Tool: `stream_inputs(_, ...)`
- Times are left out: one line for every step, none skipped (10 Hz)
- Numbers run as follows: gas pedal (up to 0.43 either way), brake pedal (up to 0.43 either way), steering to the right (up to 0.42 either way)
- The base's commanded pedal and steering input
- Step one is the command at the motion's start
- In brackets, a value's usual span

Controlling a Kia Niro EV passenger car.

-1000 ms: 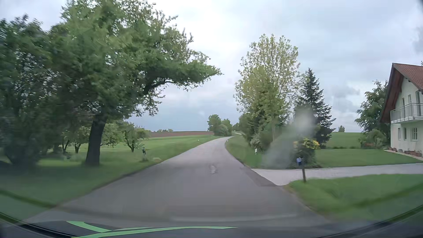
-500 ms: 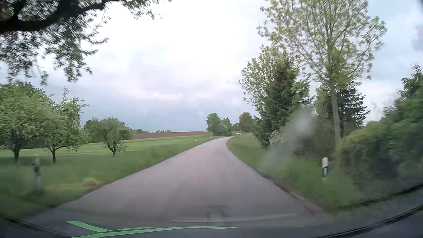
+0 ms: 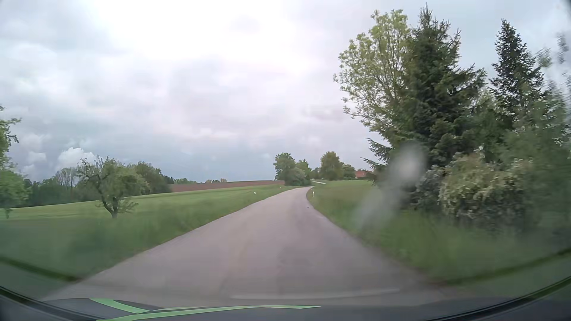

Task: Follow the waypoints while adhering to traffic rules and regulations

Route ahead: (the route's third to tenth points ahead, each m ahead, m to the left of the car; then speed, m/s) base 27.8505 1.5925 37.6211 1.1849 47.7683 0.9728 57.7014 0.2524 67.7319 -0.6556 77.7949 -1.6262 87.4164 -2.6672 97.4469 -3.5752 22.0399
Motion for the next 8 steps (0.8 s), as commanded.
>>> stream_inputs(0.220, 0.000, 0.005)
stream_inputs(0.220, 0.000, 0.005)
stream_inputs(0.220, 0.000, 0.005)
stream_inputs(0.220, 0.000, 0.005)
stream_inputs(0.220, 0.000, 0.005)
stream_inputs(0.220, 0.000, 0.005)
stream_inputs(0.220, 0.000, 0.005)
stream_inputs(0.220, 0.000, 0.006)
